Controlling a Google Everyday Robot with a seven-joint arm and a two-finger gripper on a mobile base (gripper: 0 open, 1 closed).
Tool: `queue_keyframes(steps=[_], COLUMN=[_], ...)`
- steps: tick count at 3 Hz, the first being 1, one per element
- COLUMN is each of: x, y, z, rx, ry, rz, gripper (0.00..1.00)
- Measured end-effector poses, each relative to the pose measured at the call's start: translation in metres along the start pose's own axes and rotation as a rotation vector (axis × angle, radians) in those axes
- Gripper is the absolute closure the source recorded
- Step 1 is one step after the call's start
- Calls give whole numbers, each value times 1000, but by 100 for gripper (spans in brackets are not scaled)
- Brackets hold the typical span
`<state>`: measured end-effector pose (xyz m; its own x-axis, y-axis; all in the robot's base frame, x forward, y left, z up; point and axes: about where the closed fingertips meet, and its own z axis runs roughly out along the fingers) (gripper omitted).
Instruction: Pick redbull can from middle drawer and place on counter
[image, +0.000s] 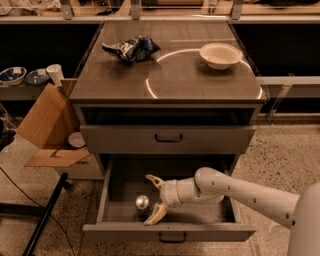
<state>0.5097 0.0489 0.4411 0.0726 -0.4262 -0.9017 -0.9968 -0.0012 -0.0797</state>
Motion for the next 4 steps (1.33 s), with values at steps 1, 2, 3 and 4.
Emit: queue_keyframes(steps=[1, 2, 3, 4], x=[5, 7, 8, 5], y=[9, 12, 12, 7], z=[11, 15, 16, 9], rx=[-26, -43, -41, -19], ry=[-29, -56, -85, -106], rz=[43, 73, 98, 111], gripper=[0, 15, 39, 63])
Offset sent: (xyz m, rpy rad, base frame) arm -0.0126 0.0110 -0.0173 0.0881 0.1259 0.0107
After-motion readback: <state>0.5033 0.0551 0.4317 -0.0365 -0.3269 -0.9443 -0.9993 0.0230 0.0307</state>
